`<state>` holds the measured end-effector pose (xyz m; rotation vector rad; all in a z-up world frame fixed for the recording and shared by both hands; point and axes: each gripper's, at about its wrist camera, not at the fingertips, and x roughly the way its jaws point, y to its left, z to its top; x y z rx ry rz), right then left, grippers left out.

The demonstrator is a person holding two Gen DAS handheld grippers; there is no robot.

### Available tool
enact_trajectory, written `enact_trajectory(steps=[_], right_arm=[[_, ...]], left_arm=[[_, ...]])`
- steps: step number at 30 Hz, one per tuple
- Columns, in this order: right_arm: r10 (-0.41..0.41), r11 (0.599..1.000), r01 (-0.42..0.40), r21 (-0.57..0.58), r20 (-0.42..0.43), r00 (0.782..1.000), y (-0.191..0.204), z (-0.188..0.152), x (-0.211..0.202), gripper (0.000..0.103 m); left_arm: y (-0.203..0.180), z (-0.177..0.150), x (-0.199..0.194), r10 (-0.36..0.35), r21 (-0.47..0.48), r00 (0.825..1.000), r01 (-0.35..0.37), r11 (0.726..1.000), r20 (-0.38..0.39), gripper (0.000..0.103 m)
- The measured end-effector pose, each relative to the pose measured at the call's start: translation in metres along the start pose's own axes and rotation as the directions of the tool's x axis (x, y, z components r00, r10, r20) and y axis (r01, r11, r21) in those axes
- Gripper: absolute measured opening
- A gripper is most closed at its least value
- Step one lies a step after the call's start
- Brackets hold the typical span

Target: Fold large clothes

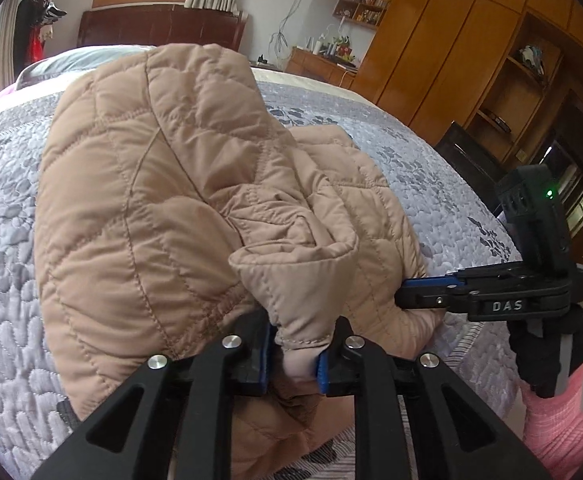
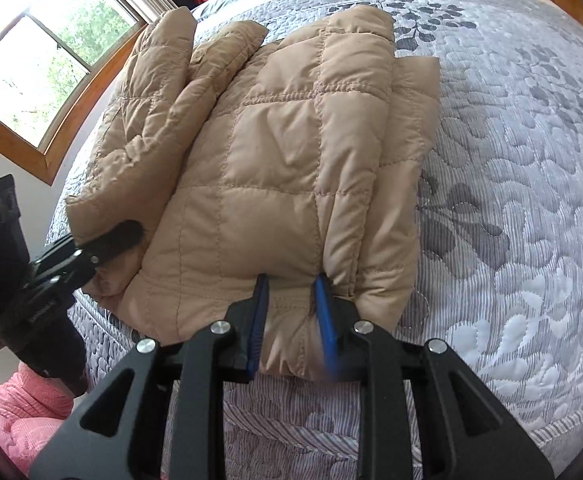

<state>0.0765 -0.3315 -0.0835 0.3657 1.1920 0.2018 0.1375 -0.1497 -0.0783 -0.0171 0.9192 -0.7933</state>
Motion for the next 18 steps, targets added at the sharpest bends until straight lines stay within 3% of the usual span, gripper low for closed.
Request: enact_trajectory(steps=[6,8,10,12,16,18], right_arm=[[0.013,1.000,-0.013,0.003,-0.007,1.000,-0.005,0.002,0.001,0.025],[0.013,1.000,-0.013,-0.001,-0.012,1.000,-0.005,0.004,0.001,0.030],[0.021,1.000,-0.021,-0.014,-0.018,1.000,-0.001,0.006,0.000,0.041],[0.005,0.999,-0.005,-0.039,-0.024,1.000,0.007,0.008,0.000,0.044],[-0.046,0.996,0.046,-0.078,0.003,0.999,0.022,0.014,-0.014,0.053],[-0.051,0.995,0.055,-0.087,0.040,0.998,0.030,0.023,-0.028,0.059]], left_arm=[[0.004,-0.001,-0.002,-0.013,-0.010,1.000,0.013,1.000,0.004,0.019],[0.006,-0.001,-0.009,-0.029,-0.024,1.000,0.030,0.999,0.003,0.020],[0.006,-0.001,-0.019,-0.066,-0.040,0.998,0.066,0.997,-0.002,0.026],[0.006,-0.002,-0.034,-0.121,-0.049,0.992,0.120,0.992,-0.018,0.042],[0.014,-0.009,-0.075,-0.216,-0.074,0.976,0.216,0.974,-0.003,0.047],[0.026,-0.009,-0.097,-0.218,-0.102,0.975,0.221,0.970,0.039,0.049]])
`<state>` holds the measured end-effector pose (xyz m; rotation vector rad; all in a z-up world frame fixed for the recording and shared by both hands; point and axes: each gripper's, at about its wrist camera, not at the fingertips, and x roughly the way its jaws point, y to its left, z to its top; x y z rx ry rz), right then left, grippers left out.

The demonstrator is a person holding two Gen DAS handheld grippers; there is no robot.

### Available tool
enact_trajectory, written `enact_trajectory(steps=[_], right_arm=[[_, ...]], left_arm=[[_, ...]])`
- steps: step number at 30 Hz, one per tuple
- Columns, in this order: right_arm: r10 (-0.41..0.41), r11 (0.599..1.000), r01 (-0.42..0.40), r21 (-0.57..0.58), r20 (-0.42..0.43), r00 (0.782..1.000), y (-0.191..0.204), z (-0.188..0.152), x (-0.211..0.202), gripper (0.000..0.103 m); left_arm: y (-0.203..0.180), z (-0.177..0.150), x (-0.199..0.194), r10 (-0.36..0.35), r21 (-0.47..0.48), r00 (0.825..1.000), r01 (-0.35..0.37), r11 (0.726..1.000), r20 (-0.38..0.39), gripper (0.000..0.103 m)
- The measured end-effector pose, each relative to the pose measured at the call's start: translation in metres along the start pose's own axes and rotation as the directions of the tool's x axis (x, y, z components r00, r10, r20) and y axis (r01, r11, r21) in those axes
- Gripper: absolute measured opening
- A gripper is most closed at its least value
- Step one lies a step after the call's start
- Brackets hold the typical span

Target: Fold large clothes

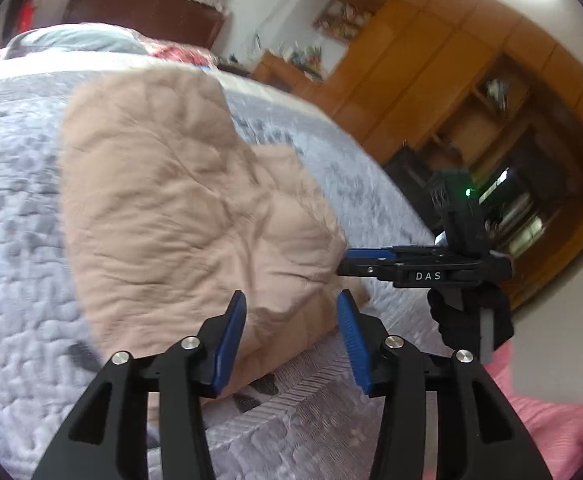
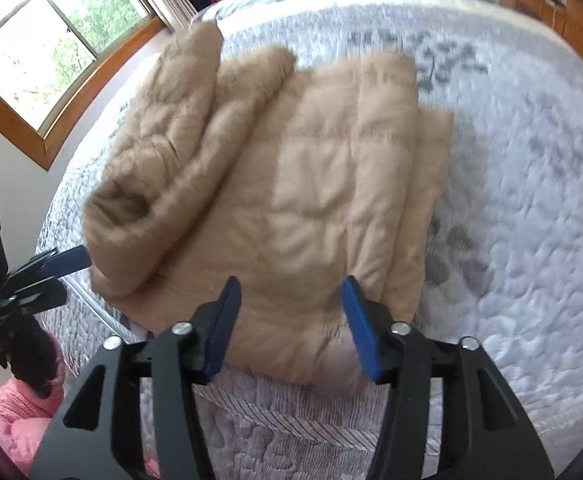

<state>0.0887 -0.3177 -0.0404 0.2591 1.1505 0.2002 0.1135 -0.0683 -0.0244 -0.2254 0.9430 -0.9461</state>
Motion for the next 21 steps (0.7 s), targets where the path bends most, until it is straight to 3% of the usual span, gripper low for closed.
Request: enact_trajectory(steps=[3,4,6,13,17,18,21], right_arm=[[0.026,1.000,-0.026,0.004,0.030,0.999,0.007,0.020,-0.015,0.065],[0.047,0.999,-0.047,0.007,0.031,0.998,0.010,0.030,-0.019,0.072],[0.083,0.997,-0.083,-0.003,0.007,0.997,0.016,0.051,-0.020,0.080],[0.122,0.992,-0.118,0.034,-0.157,0.980,0.049,0.098,0.024,0.085],[0.090,0.996,-0.086,0.027,-0.217,0.972,0.059,0.103,0.050,0.085],[0.089,0.996,-0.085,0.026,-0.233,0.968,0.061,0.105,0.058,0.082],[0.089,0.996,-0.091,0.007,-0.260,0.962,0.068,0.104,0.072,0.055]], left_arm=[[0.020,0.011,-0.025,0.106,-0.061,0.993,-0.103,0.993,0.055,0.049],[0.031,0.017,-0.028,0.215,-0.097,0.975,-0.210,0.973,0.046,0.049],[0.048,0.028,-0.027,0.318,-0.146,0.947,-0.311,0.939,0.032,0.048],[0.066,0.047,0.006,0.439,-0.132,0.896,-0.443,0.887,-0.056,0.047],[0.067,0.052,0.016,0.460,-0.118,0.886,-0.463,0.878,-0.060,0.049],[0.067,0.054,0.016,0.464,-0.115,0.884,-0.468,0.876,-0.057,0.049],[0.068,0.055,0.018,0.464,-0.118,0.884,-0.468,0.876,-0.055,0.049]])
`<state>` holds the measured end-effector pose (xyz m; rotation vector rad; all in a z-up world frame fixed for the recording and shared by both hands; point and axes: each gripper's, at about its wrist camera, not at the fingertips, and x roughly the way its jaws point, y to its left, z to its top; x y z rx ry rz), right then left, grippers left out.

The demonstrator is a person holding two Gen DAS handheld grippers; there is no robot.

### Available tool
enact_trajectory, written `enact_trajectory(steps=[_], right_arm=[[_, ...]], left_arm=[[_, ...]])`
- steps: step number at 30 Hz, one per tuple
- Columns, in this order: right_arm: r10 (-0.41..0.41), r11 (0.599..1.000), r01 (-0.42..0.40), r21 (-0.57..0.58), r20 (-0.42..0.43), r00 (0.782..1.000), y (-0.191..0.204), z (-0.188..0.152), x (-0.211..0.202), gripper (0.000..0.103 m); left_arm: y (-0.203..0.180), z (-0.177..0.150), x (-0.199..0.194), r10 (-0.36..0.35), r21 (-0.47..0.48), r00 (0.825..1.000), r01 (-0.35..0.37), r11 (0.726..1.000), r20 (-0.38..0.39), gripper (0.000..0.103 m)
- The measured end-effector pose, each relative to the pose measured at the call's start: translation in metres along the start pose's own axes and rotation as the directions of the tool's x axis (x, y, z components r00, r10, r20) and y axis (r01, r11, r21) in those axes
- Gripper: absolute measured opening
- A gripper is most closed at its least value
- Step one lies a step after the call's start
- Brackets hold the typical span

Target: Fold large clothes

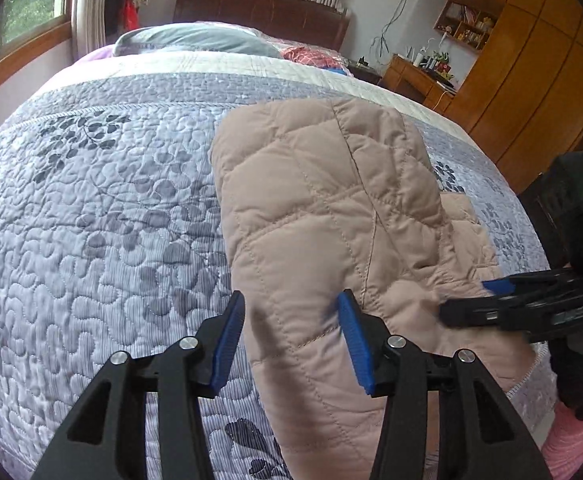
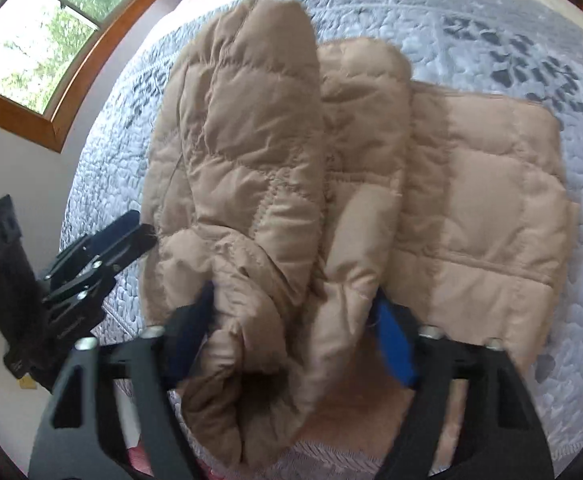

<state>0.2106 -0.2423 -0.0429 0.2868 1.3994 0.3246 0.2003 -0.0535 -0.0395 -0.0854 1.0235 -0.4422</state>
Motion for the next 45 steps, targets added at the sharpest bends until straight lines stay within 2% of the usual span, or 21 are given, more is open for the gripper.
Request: enact_trajectory(steps=[1,4,9,13,18,23,28,31,35,37,41,45], right_arm=[[-0.002,1.000,0.002,-0.012,0.002,1.000,0.002,0.001,0.002,0.045],[-0.020,0.995,0.024,-0.092,0.044,0.999,0.016,0.000,-0.004,0.030],[-0.032,0.969,0.076,-0.234,0.187,0.982,0.045,-0.014,-0.047,0.024],[-0.017,0.965,0.092,-0.246,0.291,0.957,0.043,-0.033,-0.092,0.023],[-0.011,0.985,0.067,-0.156,0.334,0.943,0.002,-0.054,-0.116,0.023],[-0.017,0.998,0.034,-0.046,0.337,0.941,-0.041,-0.072,-0.109,0.024],[-0.001,0.999,-0.013,0.049,0.287,0.958,-0.084,-0.086,-0.076,0.025],[0.022,0.995,-0.047,0.090,0.262,0.965,-0.104,-0.092,-0.051,0.029],[0.083,0.986,-0.120,0.117,0.280,0.956,-0.123,-0.104,-0.026,0.030],[0.089,0.985,-0.129,0.118,0.295,0.951,-0.127,-0.108,-0.022,0.030],[0.045,0.991,-0.079,0.106,0.293,0.955,-0.119,-0.108,-0.023,0.031],[-0.034,0.996,0.007,0.091,0.291,0.956,-0.097,-0.106,-0.047,0.042]], left_arm=[[0.001,0.000,-0.001,-0.003,-0.004,1.000,0.003,1.000,0.002,0.049],[0.004,-0.001,-0.005,0.004,-0.020,1.000,-0.004,1.000,0.015,0.049],[0.007,0.005,-0.020,-0.002,-0.045,0.999,0.004,0.999,0.054,0.049],[-0.011,0.009,-0.036,-0.034,-0.002,0.994,0.035,0.999,0.102,0.049],[-0.045,0.008,-0.036,-0.075,0.087,0.991,0.066,0.994,0.107,0.049],[-0.073,0.002,-0.013,-0.094,0.146,0.994,0.086,0.986,0.053,0.049],[-0.090,-0.007,0.013,-0.078,0.194,0.997,0.075,0.978,0.007,0.049],[-0.092,-0.013,0.025,-0.063,0.216,0.998,0.064,0.974,-0.010,0.053],[-0.091,-0.019,0.038,-0.073,0.209,0.997,0.080,0.975,-0.037,0.054],[-0.093,-0.022,0.043,-0.060,0.221,0.998,0.066,0.973,-0.036,0.054],[-0.093,-0.021,0.044,-0.056,0.215,0.997,0.064,0.974,-0.045,0.054],[-0.084,-0.009,0.031,-0.097,0.155,0.993,0.107,0.982,-0.067,0.054]])
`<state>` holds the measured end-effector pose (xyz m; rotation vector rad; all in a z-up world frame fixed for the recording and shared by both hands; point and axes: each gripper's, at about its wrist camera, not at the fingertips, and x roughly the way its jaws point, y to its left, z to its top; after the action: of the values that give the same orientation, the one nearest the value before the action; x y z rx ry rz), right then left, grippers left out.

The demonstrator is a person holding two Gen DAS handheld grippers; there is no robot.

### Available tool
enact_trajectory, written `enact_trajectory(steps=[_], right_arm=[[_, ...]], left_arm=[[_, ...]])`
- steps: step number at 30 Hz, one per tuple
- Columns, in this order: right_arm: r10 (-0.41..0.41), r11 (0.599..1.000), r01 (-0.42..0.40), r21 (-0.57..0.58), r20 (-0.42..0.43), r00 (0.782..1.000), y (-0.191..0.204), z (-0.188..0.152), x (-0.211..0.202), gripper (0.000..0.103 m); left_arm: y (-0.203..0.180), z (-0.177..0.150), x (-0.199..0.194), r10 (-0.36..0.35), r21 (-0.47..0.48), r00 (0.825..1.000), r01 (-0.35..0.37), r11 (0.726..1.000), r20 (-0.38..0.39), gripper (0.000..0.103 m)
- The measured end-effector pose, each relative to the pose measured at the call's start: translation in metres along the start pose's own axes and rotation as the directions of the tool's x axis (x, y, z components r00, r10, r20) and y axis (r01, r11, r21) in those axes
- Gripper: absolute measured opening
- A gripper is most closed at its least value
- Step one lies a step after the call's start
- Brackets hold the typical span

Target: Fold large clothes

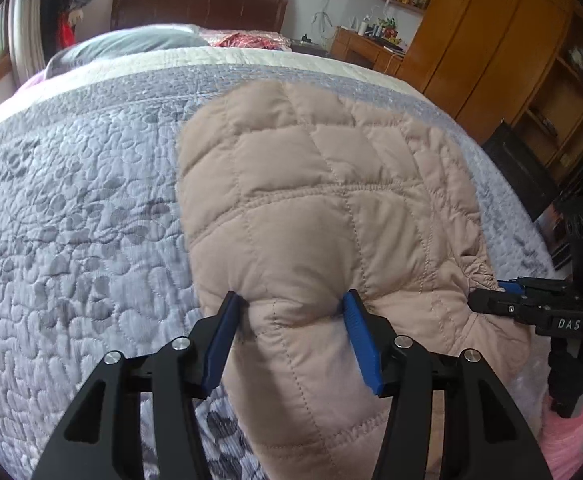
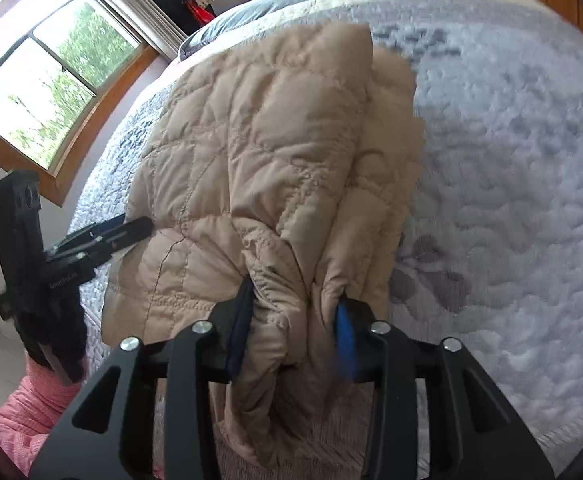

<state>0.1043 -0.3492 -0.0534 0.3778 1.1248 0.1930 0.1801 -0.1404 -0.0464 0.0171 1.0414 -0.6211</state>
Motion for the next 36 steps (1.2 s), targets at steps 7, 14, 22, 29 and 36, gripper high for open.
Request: enact_trajectory(steps=[7,14,22,29,36], right_arm=[[-0.137,0.985,0.144,-0.090,0.086,0.987,0.045,0.028,-0.035,0.047],[-0.197,0.972,0.204,-0.115,0.063,0.978,0.046,0.029,-0.039,0.053],[-0.123,0.974,0.145,-0.172,0.135,0.983,0.057,0.071,-0.042,0.052],[-0.229,0.964,0.238,-0.117,0.083,0.970,0.039,0.095,0.017,0.050],[-0.179,0.983,0.180,-0.020,0.068,0.982,0.001,0.063,0.048,0.050]], left_arm=[[0.006,0.035,-0.026,0.026,-0.031,0.996,-0.023,0.999,0.090,0.053],[0.013,0.036,0.007,0.030,-0.029,0.999,-0.029,0.999,0.023,0.054],[0.002,0.052,0.008,0.044,-0.027,0.998,-0.042,0.999,0.046,0.052],[0.001,0.055,0.027,0.081,-0.010,0.997,-0.081,0.997,0.016,0.055],[0.003,0.049,0.057,0.085,0.012,0.996,-0.085,0.996,0.002,0.060]])
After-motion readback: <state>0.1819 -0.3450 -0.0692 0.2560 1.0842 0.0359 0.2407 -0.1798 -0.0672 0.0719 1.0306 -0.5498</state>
